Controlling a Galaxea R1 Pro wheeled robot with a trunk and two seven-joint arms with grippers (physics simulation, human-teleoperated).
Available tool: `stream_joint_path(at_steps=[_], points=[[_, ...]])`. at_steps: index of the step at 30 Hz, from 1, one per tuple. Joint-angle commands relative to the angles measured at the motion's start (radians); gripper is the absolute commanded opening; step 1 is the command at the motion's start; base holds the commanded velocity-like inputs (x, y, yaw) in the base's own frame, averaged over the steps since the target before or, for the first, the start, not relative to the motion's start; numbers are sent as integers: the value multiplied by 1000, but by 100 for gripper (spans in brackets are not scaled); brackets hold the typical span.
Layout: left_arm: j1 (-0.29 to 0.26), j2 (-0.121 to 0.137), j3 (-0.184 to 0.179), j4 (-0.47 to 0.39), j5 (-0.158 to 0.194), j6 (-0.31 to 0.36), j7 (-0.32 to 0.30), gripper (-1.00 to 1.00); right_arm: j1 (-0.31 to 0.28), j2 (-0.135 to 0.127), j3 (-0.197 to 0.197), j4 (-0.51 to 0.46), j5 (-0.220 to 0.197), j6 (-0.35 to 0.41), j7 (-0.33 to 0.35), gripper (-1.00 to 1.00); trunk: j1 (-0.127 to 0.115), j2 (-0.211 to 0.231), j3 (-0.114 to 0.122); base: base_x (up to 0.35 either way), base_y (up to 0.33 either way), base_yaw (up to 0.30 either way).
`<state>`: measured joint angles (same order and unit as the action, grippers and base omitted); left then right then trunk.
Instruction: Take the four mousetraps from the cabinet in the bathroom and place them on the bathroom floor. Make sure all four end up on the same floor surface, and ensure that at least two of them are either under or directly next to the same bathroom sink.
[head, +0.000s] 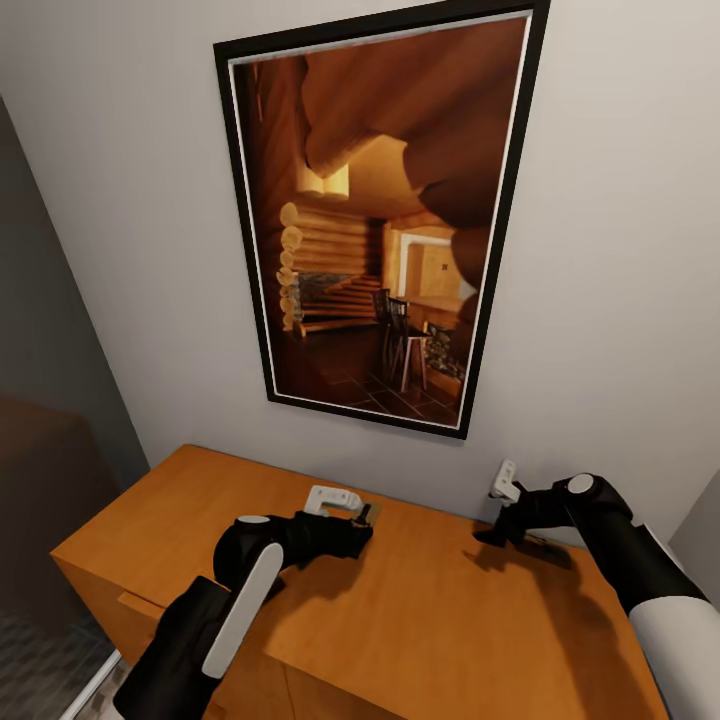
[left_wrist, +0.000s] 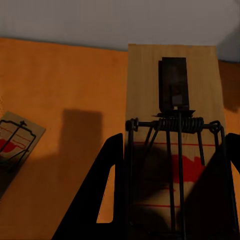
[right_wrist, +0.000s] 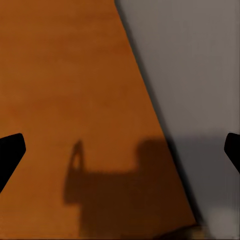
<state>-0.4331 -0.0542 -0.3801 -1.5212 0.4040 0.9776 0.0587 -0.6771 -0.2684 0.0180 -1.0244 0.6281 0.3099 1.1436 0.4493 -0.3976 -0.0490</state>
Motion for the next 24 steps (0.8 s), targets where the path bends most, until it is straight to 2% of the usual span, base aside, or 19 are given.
stream_joint_path(at_steps=[1,6,18,24], points=[[-1,1,2,-1,6,4,6,-100,-1,-1,2,-1,6,10,4,100,1,-2,-2,0,0,0],[-1,9,27,-1,6,4,2,-100,-1,4,5,0,29,8,4,100,1,-2,-2,0,0,0],[-1,-1,24,2,5,-3,6,-100,-1,8,5,0,31,2,3,100,1,-2,-2,0,0,0],[-1,11,25,-5,4,0,3,-100,-1,8,5,-1,32,2,-5,100,1,-2,-2,0,0,0]])
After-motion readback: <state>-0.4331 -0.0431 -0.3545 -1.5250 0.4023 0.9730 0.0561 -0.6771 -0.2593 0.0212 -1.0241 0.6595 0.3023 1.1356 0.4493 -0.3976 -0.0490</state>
